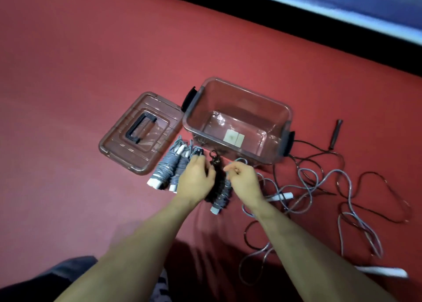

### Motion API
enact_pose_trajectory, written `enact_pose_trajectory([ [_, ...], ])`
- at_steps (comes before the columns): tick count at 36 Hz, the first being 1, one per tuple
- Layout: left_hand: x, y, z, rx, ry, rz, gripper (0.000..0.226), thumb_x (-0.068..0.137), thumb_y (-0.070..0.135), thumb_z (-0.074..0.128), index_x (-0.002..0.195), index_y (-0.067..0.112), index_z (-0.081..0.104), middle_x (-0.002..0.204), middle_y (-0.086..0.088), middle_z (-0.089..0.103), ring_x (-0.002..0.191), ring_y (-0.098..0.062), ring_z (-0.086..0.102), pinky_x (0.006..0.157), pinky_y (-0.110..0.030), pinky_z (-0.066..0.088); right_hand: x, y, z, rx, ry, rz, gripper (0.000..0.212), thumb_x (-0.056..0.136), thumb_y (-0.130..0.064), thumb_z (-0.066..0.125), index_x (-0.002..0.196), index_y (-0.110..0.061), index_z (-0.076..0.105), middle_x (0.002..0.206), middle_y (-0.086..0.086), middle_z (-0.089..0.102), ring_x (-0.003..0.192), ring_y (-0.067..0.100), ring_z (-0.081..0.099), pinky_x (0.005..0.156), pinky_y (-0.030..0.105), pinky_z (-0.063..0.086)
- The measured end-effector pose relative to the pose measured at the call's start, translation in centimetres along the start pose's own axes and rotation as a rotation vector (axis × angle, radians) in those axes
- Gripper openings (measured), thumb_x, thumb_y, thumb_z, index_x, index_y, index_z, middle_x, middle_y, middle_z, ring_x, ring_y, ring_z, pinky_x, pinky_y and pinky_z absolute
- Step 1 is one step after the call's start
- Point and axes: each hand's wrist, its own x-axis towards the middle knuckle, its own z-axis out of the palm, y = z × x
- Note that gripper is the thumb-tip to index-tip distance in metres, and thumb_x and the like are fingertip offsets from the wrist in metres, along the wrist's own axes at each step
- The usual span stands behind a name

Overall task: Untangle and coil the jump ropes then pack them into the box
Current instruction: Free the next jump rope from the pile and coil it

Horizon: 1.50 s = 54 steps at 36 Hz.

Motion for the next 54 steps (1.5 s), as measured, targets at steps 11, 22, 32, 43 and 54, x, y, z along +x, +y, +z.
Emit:
enact_pose_trajectory([
  [11,-1.4,8.5,8.3,0.064,-0.306,0.246,0.007,0.089,0.016,0.05,0.084,0.012,0.052,0.095,-0.012,0.058,0.093,-0.033,0.056,0.079,-0.042,0.045,-2.3,7.2,-11.2,-0.224,0.403,0.025,0.025,0.079,0.006,0.053,0.094,-0.005,0.069,0.094,0.015,0.063,0.088,0.036,0.06,0.077,0.04,0.047],
  [22,0.4,12.7,17.5,0.175,-0.463,0.399,0.033,0.084,0.007,0.053,0.116,0.011,0.06,0.112,-0.011,0.052,0.108,-0.03,0.049,0.091,-0.039,0.043,-0.9,13.5,-16.0,-0.371,0.222,0.369,0.04,0.085,-0.009,0.059,0.124,-0.004,0.049,0.125,0.017,0.049,0.117,0.035,0.048,0.096,0.039,0.038],
  [32,1.1,13.0,19.1,0.318,-0.565,0.466,0.043,0.09,0.019,0.055,0.133,0.017,0.05,0.126,-0.005,0.047,0.113,-0.032,0.045,0.098,-0.04,0.036,-0.6,12.7,-17.3,-0.263,0.176,0.265,0.019,0.077,0.0,0.054,0.082,-0.011,0.069,0.089,0.012,0.065,0.089,0.033,0.061,0.078,0.038,0.05],
  [43,0.5,18.7,9.6,0.331,-0.103,0.692,0.018,0.094,0.017,0.05,0.105,0.006,0.061,0.121,-0.012,0.047,0.105,-0.033,0.047,0.074,-0.041,0.044,-4.4,5.3,-21.5,-0.204,0.475,-0.177,0.008,0.072,-0.008,0.055,0.069,-0.013,0.061,0.078,-0.003,0.048,0.067,0.026,0.053,0.064,0.046,0.047],
  [54,-3.9,28.2,-3.8,-0.009,0.089,0.848,0.014,0.085,0.013,0.068,0.094,0.004,0.071,0.087,-0.012,0.068,0.08,-0.027,0.063,0.076,-0.029,0.046,-8.9,-6.3,-26.2,-0.05,0.525,-0.215,0.027,0.077,0.002,0.059,0.103,-0.005,0.062,0.081,0.003,0.052,0.075,0.017,0.047,0.075,0.029,0.038],
])
